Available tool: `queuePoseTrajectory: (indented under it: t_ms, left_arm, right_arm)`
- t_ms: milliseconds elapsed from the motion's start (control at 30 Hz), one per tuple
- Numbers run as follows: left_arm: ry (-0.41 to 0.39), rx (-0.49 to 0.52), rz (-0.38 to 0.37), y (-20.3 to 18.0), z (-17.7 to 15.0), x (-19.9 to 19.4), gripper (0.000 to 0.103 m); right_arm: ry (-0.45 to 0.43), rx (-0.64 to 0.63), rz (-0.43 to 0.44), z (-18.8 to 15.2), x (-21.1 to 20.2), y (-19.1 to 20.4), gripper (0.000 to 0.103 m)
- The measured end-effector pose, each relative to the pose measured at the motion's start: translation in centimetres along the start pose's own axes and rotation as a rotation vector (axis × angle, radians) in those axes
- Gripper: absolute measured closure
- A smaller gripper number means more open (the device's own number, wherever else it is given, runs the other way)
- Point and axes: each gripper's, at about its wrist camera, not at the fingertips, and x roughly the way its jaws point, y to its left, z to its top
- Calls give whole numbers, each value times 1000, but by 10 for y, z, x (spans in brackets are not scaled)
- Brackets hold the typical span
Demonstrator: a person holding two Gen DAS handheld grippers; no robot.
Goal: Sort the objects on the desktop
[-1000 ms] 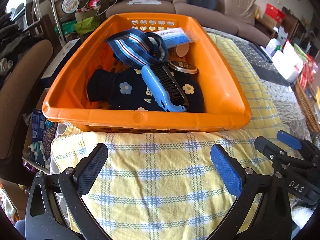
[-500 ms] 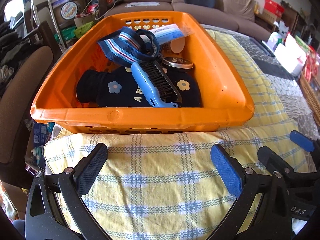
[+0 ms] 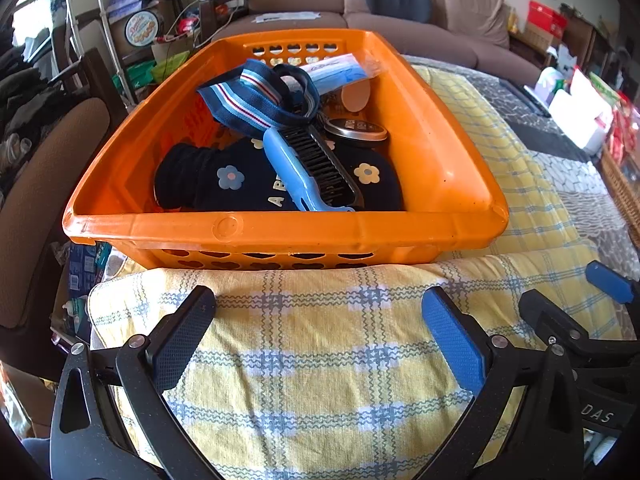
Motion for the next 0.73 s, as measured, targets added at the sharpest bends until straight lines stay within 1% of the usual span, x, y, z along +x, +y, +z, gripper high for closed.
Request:
queuePoseTrajectory:
  t_ms: [733]
  left_arm:
    - [-3, -1, -2, -1, 0, 0, 0]
  right_arm:
    - [1, -1, -1, 0, 0, 1, 0]
